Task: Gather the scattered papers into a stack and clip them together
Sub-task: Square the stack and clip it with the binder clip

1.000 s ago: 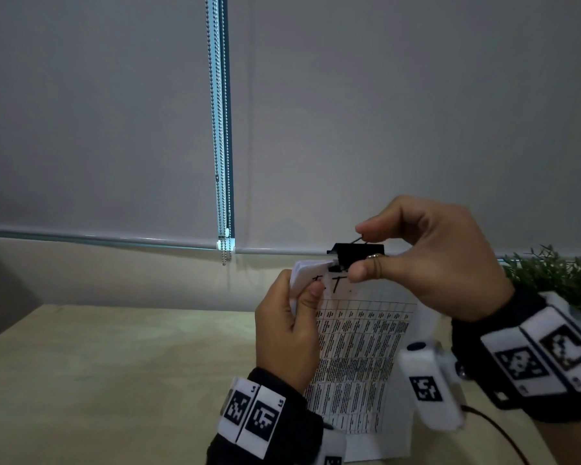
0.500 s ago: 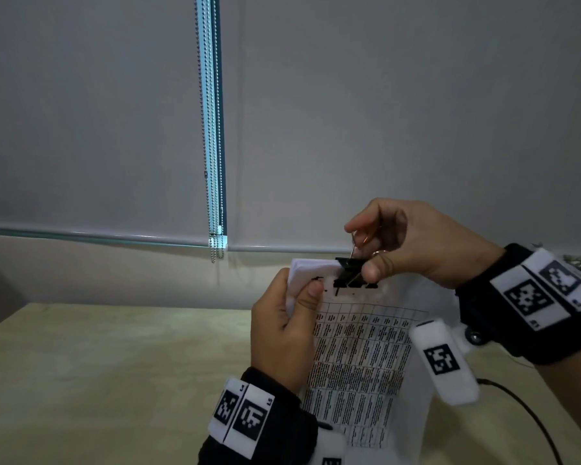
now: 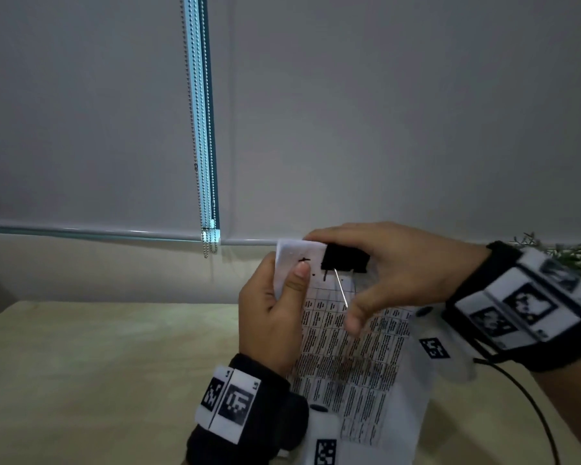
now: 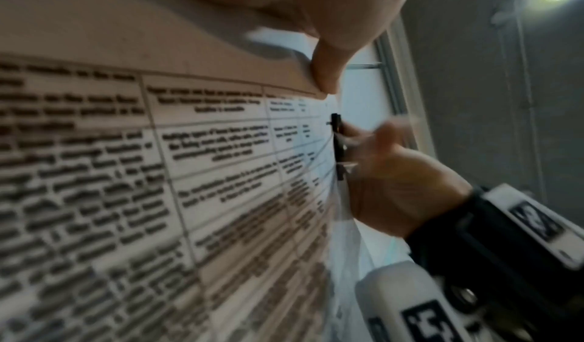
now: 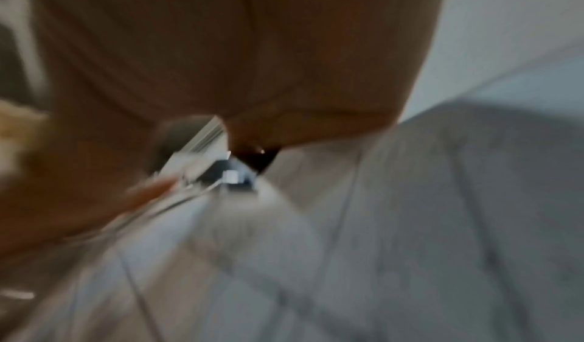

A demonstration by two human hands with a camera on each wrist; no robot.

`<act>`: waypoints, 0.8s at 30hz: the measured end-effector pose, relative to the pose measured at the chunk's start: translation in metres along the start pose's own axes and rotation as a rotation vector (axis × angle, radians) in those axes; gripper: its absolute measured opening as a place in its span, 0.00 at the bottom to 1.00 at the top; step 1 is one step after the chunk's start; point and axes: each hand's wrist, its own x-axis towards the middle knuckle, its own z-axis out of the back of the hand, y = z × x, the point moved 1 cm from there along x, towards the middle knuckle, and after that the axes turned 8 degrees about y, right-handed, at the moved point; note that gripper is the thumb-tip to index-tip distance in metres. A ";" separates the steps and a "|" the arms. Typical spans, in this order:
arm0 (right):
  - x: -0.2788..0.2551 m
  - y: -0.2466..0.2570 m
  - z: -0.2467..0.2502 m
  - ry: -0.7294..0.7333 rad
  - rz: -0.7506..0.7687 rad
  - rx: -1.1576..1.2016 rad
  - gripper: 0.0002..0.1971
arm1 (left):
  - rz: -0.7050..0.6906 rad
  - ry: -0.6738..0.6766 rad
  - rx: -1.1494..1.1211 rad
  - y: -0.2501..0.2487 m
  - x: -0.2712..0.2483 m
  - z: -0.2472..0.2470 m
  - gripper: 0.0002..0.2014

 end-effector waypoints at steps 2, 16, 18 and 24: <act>0.008 0.004 -0.008 -0.087 -0.074 -0.081 0.29 | -0.017 0.038 0.002 -0.004 -0.001 -0.002 0.14; -0.058 -0.077 -0.101 -0.583 -0.119 1.107 0.54 | -0.049 0.021 -0.008 0.000 0.005 0.018 0.06; -0.053 -0.081 -0.135 -0.496 -0.168 1.165 0.43 | -0.049 0.043 -0.006 -0.003 0.006 0.019 0.05; -0.042 -0.077 -0.149 -0.822 -0.152 1.172 0.44 | 0.256 0.117 0.050 0.024 -0.012 0.060 0.30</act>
